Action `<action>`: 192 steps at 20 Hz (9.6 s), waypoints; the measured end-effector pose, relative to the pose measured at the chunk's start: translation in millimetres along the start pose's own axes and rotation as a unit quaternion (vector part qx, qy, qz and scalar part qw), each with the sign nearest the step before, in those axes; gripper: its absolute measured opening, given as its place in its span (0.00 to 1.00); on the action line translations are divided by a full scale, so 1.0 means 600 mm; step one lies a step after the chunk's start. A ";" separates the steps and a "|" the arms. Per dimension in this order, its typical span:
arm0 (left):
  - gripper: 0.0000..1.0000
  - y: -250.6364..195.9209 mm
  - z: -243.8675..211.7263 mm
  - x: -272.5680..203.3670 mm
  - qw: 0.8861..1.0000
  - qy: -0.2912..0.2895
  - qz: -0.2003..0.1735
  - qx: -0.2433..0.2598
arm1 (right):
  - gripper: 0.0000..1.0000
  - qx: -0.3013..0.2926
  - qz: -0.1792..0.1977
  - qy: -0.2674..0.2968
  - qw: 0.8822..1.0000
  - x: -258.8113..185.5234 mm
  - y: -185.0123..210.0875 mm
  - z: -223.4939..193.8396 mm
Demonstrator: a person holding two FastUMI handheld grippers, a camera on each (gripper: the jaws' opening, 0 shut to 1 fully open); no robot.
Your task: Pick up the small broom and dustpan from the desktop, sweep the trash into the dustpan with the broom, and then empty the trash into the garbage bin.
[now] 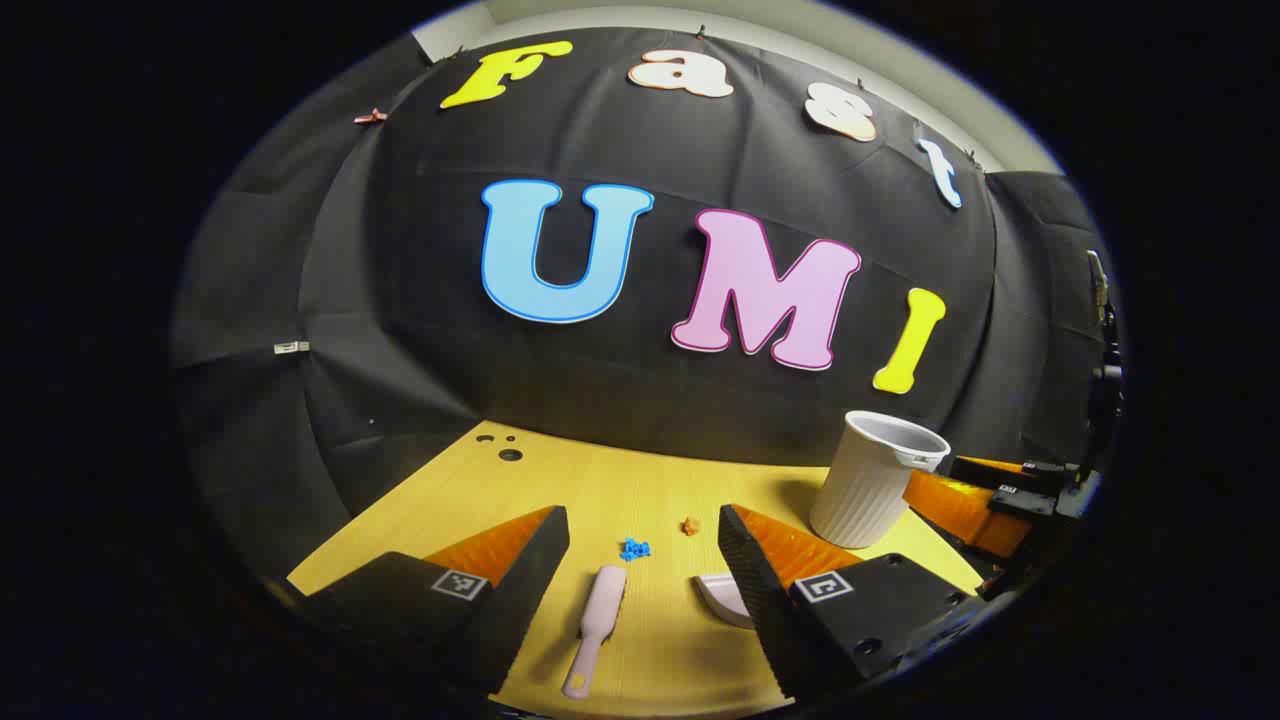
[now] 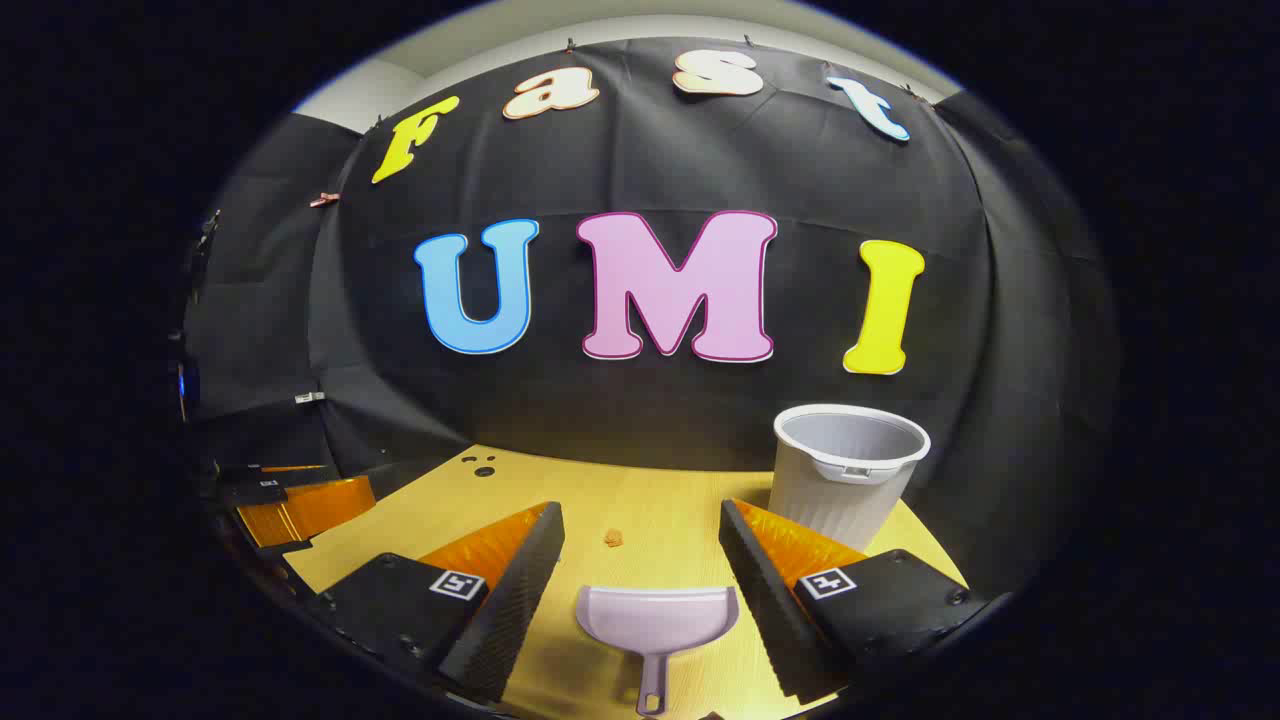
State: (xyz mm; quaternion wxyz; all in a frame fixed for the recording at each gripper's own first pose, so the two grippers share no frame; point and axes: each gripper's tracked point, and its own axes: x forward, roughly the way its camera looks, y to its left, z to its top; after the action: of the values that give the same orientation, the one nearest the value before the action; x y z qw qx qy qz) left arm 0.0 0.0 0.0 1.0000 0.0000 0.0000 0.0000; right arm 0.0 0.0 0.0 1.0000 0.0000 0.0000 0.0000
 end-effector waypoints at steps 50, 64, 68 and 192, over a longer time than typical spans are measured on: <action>0.93 0.100 -0.458 0.146 0.895 0.437 0.017 0.087 | 0.99 0.045 -0.011 0.424 0.904 0.022 -0.033 -0.441; 0.52 0.091 -0.463 0.160 0.879 0.465 0.011 0.105 | 0.79 0.060 -0.024 0.491 0.869 0.066 -0.033 -0.524; 0.38 0.091 -0.459 0.163 0.887 0.451 0.013 0.099 | 0.43 0.042 -0.013 0.491 0.870 0.072 -0.035 -0.525; 0.26 0.058 -0.489 0.130 0.920 0.387 -0.029 -0.052 | 0.35 -0.422 -0.158 0.308 0.838 0.410 -0.565 -0.139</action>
State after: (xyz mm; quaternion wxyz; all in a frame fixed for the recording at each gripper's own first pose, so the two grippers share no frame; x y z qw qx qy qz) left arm 77.9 34.9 -293.5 0.9200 -0.0517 0.3874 -0.0292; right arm 246.1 -338.9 -83.6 0.8383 -0.4217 0.3076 -0.1576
